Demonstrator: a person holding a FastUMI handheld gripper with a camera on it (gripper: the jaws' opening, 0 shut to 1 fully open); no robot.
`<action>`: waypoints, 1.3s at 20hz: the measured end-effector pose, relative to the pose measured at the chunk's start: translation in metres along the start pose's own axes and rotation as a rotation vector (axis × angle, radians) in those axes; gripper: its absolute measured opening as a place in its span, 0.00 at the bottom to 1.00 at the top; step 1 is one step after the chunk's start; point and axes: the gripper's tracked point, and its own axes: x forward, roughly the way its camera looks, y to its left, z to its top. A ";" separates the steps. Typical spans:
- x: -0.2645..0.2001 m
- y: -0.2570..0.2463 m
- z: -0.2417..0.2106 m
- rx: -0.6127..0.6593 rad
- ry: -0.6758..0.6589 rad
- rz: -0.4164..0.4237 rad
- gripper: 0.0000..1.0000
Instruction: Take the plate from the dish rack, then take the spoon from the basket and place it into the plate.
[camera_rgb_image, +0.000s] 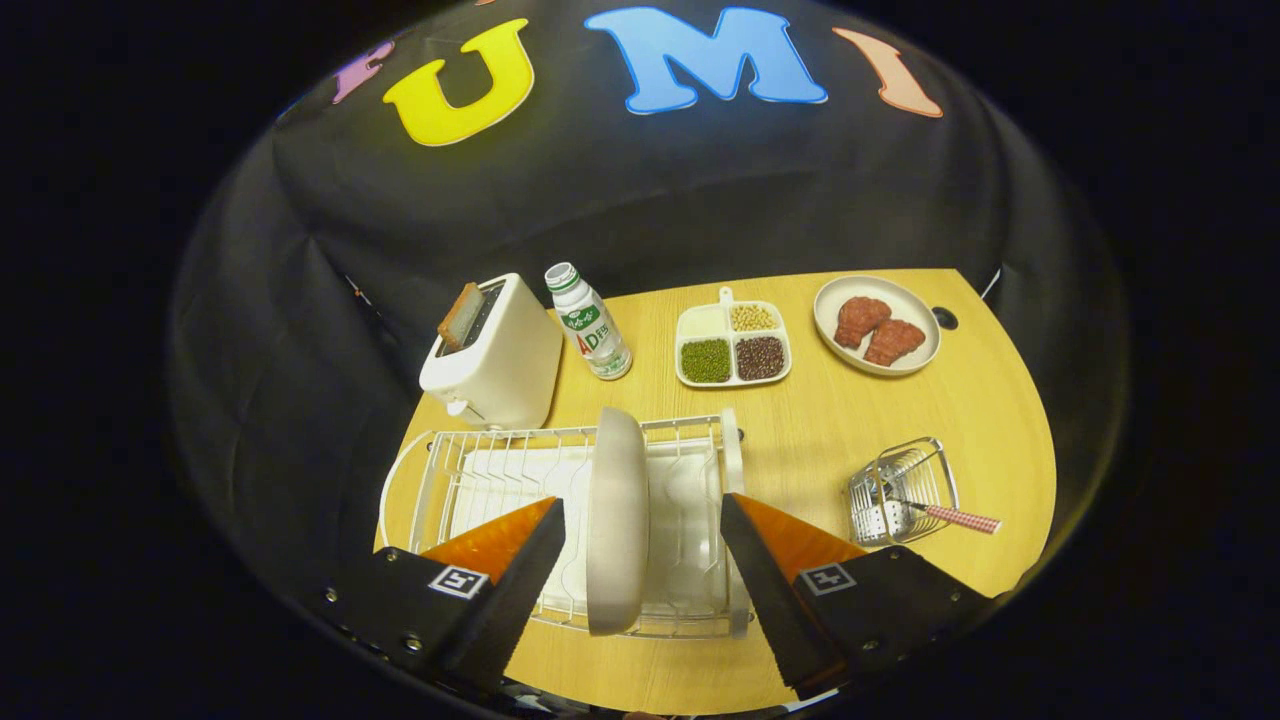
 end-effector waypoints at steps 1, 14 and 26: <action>0.005 0.002 -0.003 0.002 0.022 -0.003 0.97; 0.057 -0.009 -0.029 -0.085 0.183 -0.157 0.80; 0.028 0.000 -0.009 -0.208 0.156 -0.452 0.31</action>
